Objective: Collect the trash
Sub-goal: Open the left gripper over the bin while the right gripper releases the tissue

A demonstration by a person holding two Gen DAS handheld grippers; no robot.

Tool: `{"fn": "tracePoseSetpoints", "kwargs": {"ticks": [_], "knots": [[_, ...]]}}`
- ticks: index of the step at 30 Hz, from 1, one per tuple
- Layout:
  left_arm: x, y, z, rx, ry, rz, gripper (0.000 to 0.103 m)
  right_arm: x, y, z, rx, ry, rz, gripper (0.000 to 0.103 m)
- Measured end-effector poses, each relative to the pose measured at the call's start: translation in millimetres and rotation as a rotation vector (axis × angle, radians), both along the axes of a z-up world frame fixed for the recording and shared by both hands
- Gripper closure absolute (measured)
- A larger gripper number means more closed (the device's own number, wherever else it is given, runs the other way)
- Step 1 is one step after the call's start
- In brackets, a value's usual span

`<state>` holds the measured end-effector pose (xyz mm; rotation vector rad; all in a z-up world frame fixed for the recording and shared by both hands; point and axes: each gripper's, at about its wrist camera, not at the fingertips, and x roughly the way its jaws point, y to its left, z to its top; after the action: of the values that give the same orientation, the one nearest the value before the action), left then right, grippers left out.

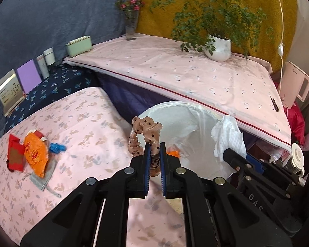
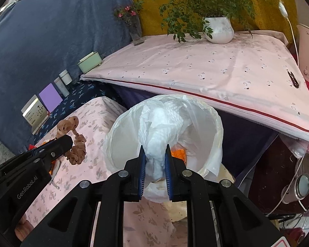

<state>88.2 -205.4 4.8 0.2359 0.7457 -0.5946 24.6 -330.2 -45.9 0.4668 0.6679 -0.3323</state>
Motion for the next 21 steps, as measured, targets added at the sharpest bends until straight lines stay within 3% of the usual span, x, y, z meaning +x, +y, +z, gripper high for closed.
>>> {"fn": "tracePoseSetpoints", "kwargs": {"ticks": [11, 14, 16, 21], "knots": [[12, -48, -15, 0.02, 0.035, -0.07, 0.09, 0, -34, -15, 0.026, 0.025, -0.063, 0.087], [15, -53, -15, 0.018, 0.037, -0.071, 0.08, 2, -39, -18, 0.03, 0.029, -0.068, 0.087], [17, -53, -15, 0.013, 0.031, -0.063, 0.062, 3, -40, -18, 0.03, 0.03, -0.07, 0.087], [22, -50, -14, 0.012, 0.024, -0.041, 0.057, 7, -41, -17, 0.028, 0.028, -0.067, 0.087]]}}
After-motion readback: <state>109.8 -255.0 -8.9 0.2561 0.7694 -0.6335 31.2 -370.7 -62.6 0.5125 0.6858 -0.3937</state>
